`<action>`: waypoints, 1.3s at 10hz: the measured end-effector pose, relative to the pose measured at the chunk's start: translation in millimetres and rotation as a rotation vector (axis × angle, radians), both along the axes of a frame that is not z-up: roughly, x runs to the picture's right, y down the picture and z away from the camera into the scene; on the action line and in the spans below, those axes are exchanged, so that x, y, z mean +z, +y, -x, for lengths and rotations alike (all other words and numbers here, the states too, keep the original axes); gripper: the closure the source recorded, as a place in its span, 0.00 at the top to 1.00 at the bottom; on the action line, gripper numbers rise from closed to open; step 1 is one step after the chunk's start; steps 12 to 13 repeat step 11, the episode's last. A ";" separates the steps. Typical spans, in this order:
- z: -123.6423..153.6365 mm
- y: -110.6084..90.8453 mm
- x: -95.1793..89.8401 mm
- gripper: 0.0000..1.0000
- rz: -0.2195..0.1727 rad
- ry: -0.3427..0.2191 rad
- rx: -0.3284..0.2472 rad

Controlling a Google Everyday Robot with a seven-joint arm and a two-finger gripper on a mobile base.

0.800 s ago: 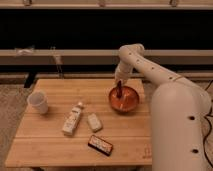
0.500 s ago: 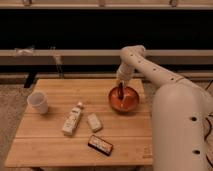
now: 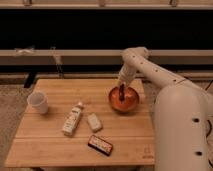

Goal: Place the pepper in the ceramic bowl

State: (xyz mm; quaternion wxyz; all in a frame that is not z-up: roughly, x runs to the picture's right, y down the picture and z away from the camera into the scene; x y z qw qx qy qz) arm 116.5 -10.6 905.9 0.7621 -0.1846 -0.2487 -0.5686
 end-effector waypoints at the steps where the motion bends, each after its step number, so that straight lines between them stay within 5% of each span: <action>1: -1.0 0.5 -0.1 0.80 -0.002 0.003 0.002; 4: -1.2 0.7 -3.2 0.80 -0.040 0.020 0.000; 9: 23.8 2.4 -22.8 0.80 -0.207 0.007 -0.020; 13: 26.2 2.1 -23.0 0.80 -0.208 0.004 -0.022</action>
